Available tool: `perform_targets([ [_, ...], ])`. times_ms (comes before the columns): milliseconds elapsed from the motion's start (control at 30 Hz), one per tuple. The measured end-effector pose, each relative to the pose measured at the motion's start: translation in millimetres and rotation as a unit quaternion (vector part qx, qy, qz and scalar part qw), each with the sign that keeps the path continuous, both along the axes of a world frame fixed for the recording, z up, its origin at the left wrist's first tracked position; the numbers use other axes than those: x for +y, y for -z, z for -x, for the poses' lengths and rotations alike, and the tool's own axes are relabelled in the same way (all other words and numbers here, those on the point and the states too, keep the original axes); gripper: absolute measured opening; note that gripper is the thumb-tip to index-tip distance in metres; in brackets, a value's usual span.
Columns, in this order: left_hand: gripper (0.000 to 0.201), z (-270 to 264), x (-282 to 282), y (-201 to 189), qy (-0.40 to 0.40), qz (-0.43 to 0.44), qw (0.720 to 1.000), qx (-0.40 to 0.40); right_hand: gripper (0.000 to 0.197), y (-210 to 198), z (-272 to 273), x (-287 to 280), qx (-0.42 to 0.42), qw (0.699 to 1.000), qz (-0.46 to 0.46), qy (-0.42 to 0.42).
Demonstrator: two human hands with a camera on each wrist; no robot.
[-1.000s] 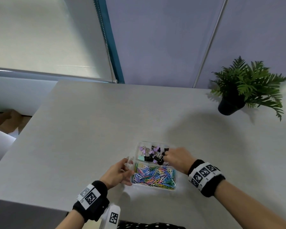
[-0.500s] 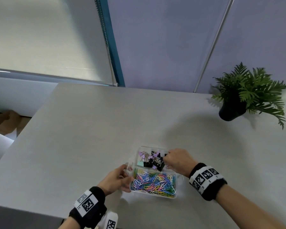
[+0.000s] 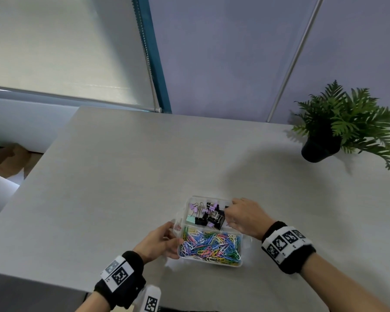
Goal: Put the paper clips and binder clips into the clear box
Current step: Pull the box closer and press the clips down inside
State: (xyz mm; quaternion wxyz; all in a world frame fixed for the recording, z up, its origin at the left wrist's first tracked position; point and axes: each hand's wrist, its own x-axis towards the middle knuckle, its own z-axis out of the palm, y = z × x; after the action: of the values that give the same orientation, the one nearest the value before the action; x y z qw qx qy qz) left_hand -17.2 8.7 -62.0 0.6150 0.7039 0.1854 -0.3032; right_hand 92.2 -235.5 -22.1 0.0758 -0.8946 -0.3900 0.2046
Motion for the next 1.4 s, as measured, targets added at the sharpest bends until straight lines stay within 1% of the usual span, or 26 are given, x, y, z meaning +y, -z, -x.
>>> perform_targets([
  [67,0.033,0.0,-0.2,-1.2,0.0,0.0,1.0,0.002,0.012,-9.1,6.3,-1.3,0.042,0.995,-0.077,0.04],
  [100,0.034,0.0,-0.4,-2.0,0.0,0.002,1.0,0.003,0.014,-15.0,12.9,-1.3,0.071,0.991,-0.099,0.047],
  [167,0.035,-0.4,-0.7,-3.1,0.003,0.004,1.0,0.006,0.017,-18.0,29.4,-0.8,0.096,0.99,-0.097,0.024],
  [233,0.036,-0.8,-0.4,-3.7,0.008,0.002,1.0,0.008,0.025,-12.1,49.6,1.7,0.061,0.995,-0.075,0.007],
  [300,0.036,-1.0,0.6,-3.8,0.012,-0.001,1.0,0.009,0.036,-3.5,70.2,4.6,0.016,0.999,-0.014,-0.035],
  [367,0.035,-1.3,1.4,-3.2,0.013,0.0,1.0,0.009,0.062,4.6,84.8,6.8,-0.028,0.999,0.038,-0.021],
  [400,0.035,-1.2,1.6,-2.9,0.012,0.004,1.0,0.01,0.071,5.5,89.8,9.2,-0.039,0.998,0.045,-0.01],
  [433,0.035,-1.0,1.5,-2.8,0.011,0.007,1.0,0.009,0.075,6.7,93.1,10.6,-0.026,0.999,0.047,-0.003],
  [500,0.036,-0.5,0.9,-2.2,0.01,0.009,1.0,0.007,0.075,4.9,97.0,14.8,0.036,0.998,0.043,-0.016],
  [533,0.037,-0.5,0.8,-1.9,0.009,0.009,1.0,0.006,0.075,1.2,97.6,17.7,0.051,0.997,0.039,-0.036],
  [567,0.038,-0.2,0.8,-1.7,0.01,0.009,1.0,0.005,0.076,-1.9,96.6,19.9,0.063,0.997,0.032,-0.033],
  [667,0.038,0.0,1.0,-2.3,0.016,0.005,1.0,0.003,0.074,-2.7,89.4,32.8,0.044,0.998,0.016,-0.037],
  [733,0.037,-0.4,0.4,-3.4,0.017,0.002,1.0,0.002,0.067,4.7,90.2,46.4,0.031,0.998,-0.004,-0.045],
  [800,0.036,-0.6,-0.4,-4.3,0.013,0.003,1.0,0.003,0.058,11.5,92.0,59.4,-0.007,0.998,-0.025,-0.057],
  [833,0.035,-0.5,-0.7,-4.3,0.012,0.003,1.0,0.002,0.054,11.5,91.3,64.1,-0.007,0.998,-0.032,-0.054],
  [933,0.031,0.3,-0.4,-4.5,0.007,0.006,1.0,0.003,0.051,1.3,91.7,62.4,0.068,0.994,0.006,-0.085],
  [967,0.03,0.4,-0.6,-4.5,0.006,0.008,1.0,0.005,0.05,-0.5,92.2,57.1,0.071,0.994,0.009,-0.079],
  [1000,0.03,0.4,-0.8,-4.7,0.007,0.007,1.0,0.006,0.048,-3.1,92.1,50.8,0.047,0.997,0.01,-0.061],
  [1033,0.031,0.4,-0.6,-4.7,0.009,0.006,1.0,0.006,0.048,0.9,92.4,43.1,-0.006,0.999,0.004,-0.038],
  [1100,0.034,0.7,-0.3,-4.1,0.009,0.007,1.0,0.007,0.052,3.7,91.2,27.5,-0.01,0.997,0.075,-0.007],
  [1167,0.035,1.3,-0.8,-3.7,0.008,0.014,1.0,0.011,0.043,13.5,96.5,16.7,-0.039,0.994,0.092,0.034],
  [1200,0.035,1.7,-1.4,-3.5,0.008,0.016,1.0,0.013,0.038,12.6,99.2,15.6,-0.029,0.995,0.09,0.041],
  [1233,0.035,1.7,-1.8,-3.1,0.008,0.017,1.0,0.014,0.043,10.2,99.1,15.4,-0.006,0.996,0.082,0.046],
  [1300,0.035,1.9,-2.0,-2.9,0.01,0.016,1.0,0.013,0.063,9.9,96.0,14.1,0.04,0.997,0.07,0.01],
  [1333,0.035,2.0,-2.0,-3.0,0.011,0.017,1.0,0.013,0.067,7.0,95.6,13.3,0.056,0.997,0.054,-0.001],
  [1400,0.034,2.0,-1.9,-2.7,0.008,0.025,1.0,0.013,0.069,5.1,92.9,10.0,0.036,0.999,0.031,-0.003],
])
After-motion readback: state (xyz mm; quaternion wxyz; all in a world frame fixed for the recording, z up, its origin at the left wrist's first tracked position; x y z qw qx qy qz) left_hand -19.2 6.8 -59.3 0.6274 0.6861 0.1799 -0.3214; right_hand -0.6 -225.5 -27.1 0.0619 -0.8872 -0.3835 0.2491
